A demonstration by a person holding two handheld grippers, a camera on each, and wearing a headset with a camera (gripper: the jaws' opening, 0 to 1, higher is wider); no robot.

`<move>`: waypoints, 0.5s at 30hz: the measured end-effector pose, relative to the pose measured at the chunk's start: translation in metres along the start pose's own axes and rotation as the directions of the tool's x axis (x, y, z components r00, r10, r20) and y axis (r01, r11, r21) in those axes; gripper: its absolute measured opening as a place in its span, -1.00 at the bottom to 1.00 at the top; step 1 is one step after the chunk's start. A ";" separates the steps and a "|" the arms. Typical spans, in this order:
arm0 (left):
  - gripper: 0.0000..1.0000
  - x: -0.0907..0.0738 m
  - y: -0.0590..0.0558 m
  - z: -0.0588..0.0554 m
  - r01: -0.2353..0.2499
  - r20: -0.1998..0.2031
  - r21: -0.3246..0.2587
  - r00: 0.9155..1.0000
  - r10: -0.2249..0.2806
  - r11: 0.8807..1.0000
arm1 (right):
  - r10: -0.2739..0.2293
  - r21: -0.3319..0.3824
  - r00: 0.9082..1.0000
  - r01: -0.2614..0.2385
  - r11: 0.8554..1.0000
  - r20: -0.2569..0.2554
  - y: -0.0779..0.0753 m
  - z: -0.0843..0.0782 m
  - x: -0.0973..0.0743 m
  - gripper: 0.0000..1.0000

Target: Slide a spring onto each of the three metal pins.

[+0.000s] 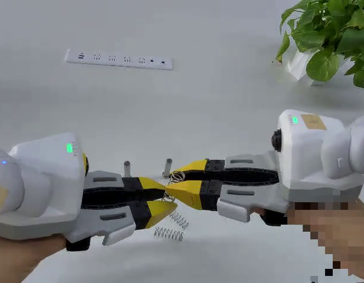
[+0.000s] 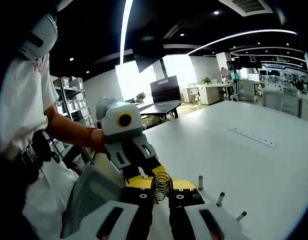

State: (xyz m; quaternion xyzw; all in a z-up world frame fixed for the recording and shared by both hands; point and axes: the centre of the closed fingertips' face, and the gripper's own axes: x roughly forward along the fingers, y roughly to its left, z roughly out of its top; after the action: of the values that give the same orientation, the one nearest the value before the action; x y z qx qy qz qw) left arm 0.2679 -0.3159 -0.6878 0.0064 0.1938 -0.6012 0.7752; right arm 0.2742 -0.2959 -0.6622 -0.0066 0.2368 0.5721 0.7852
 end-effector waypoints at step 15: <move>-0.88 -0.001 -0.002 0.000 0.009 -0.007 0.021 1.000 -0.009 1.000 | 0.044 -0.071 0.991 -0.053 0.996 -0.127 0.004 -0.006 -0.003 -0.70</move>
State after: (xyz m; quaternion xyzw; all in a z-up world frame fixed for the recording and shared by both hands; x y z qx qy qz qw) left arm 0.2660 -0.3159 -0.6872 0.0158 0.1901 -0.6066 0.7718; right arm 0.2674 -0.2985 -0.6654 -0.0657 0.2646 0.5978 0.7539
